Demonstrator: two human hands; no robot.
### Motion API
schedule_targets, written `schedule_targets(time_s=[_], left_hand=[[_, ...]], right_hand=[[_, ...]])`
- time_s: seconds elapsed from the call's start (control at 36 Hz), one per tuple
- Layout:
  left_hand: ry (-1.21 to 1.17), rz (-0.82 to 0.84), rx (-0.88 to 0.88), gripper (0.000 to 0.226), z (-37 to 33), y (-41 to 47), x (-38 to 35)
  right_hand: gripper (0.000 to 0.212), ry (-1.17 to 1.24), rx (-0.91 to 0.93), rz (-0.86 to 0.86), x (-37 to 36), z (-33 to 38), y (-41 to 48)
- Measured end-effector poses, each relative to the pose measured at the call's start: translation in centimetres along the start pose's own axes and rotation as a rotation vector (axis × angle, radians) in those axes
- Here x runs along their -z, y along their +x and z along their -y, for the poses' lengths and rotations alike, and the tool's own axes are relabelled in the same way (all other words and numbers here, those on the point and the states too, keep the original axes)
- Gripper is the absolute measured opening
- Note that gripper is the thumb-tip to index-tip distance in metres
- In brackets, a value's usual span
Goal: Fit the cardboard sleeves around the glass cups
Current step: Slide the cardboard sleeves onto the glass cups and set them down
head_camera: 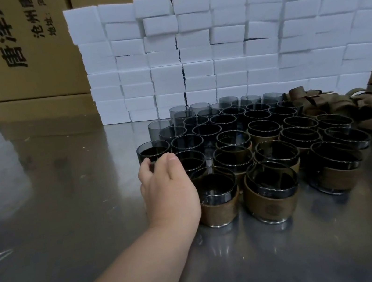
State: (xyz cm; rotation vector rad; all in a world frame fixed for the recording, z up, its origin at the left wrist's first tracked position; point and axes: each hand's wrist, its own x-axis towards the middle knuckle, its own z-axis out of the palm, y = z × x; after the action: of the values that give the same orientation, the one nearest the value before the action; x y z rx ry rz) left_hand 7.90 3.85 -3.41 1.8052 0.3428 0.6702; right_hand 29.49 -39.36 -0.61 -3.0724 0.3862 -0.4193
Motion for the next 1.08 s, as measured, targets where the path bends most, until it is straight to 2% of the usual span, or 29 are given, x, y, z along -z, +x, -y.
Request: schedule_targets(time_s=[0.06, 0.14, 0.28, 0.39, 0.5, 0.58, 0.64, 0.69, 0.78, 0.89, 0.97, 1.08], left_hand=[[0.001, 0.002, 0.002, 0.034, -0.1, -0.1, 0.0], [0.014, 0.009, 0.001, 0.034, -0.2, -0.1, 0.1], [0.046, 0.010, 0.000, 0.025, -0.1, 0.0, 0.1], [0.048, 0.016, -0.001, 0.029, -0.1, 0.0, 0.1], [0.050, 0.024, 0.007, 0.028, 0.1, 0.2, 0.0], [0.046, 0.024, 0.017, 0.032, -0.2, 0.0, 0.1], [0.044, 0.019, 0.021, 0.035, -0.4, -0.2, 0.3], [0.048, 0.020, 0.022, 0.033, -0.5, -0.2, 0.3], [0.040, 0.023, 0.024, 0.029, -0.4, -0.1, 0.4], [0.031, 0.022, 0.018, 0.034, -0.4, -0.1, 0.3], [0.030, 0.031, 0.027, 0.032, -0.5, -0.2, 0.3], [0.059, 0.038, 0.025, 0.032, -0.4, -0.1, 0.3]], right_hand=[[0.069, -0.033, 0.031, 0.021, 1.1, 0.6, -1.3], [0.050, -0.034, 0.042, 0.017, 2.5, 1.3, -3.5], [0.060, 0.048, -0.004, 0.016, 3.6, 3.3, -6.6], [0.026, -0.052, -0.022, 0.020, 4.9, 4.4, -8.2], [0.008, -0.178, 0.028, -0.064, 7.5, 5.2, -8.9], [0.028, -0.175, 0.098, -0.154, 9.9, 5.9, -7.8], [0.028, -0.068, 0.191, -0.249, 12.0, 7.5, -7.8], [0.030, 0.032, 0.277, -0.271, 14.2, 10.0, -8.7], [0.038, 0.162, 0.372, -0.176, 16.2, 14.5, -10.7], [0.038, 0.165, 0.534, -0.016, 16.4, 20.5, -13.4], [0.040, 0.265, 0.625, 0.081, 15.8, 24.0, -15.1], [0.041, 0.421, 0.676, 0.156, 14.6, 27.8, -16.7]])
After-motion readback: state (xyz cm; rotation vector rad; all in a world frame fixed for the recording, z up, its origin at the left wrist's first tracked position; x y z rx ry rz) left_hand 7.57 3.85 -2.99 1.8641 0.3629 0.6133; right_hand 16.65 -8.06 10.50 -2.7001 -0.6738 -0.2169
